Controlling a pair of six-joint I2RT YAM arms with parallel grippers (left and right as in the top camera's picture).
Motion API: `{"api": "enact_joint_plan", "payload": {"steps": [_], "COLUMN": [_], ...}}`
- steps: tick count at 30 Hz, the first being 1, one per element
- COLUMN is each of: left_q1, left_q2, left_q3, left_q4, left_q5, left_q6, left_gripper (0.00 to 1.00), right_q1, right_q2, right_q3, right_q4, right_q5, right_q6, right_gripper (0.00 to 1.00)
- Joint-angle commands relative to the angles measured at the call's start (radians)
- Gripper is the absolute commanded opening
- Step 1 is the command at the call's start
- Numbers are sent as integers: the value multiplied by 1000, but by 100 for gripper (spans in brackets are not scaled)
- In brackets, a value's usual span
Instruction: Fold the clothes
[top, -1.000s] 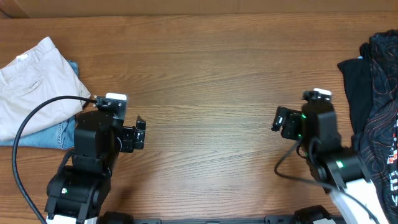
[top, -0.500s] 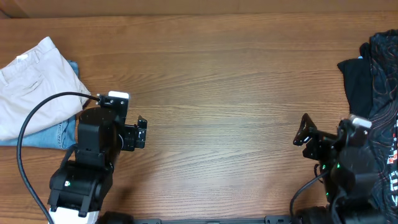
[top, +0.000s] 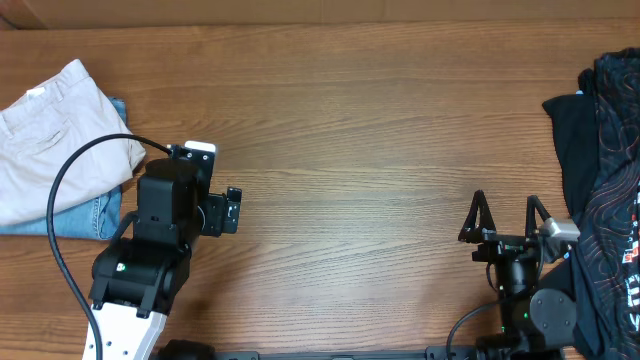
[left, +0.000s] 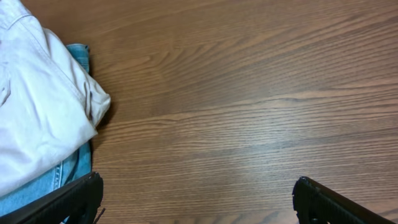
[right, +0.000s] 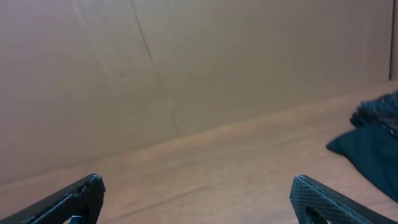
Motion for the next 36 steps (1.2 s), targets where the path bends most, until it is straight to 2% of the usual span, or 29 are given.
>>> {"api": "enact_joint_plan", "payload": {"steps": [1, 4, 8, 36], "left_q1": [7, 7, 7, 7], "left_q2": [28, 58, 93, 354], "left_q3": [-5, -5, -5, -5], "left_q4": [3, 3, 3, 4], "left_q5": [-5, -5, -5, -5], "left_q6": [-17, -17, -17, -17], "left_gripper": [100, 100, 100, 100], "right_q1": [-4, -4, -5, -5], "right_q2": [-45, -45, -46, -45], "right_q3": [-79, -151, -158, -158], "right_q4": [73, 174, 79, 56], "right_q5": [-8, -20, -86, -120], "right_q6": [-21, -84, -210, -216], "right_gripper": [100, 100, 100, 100]}}
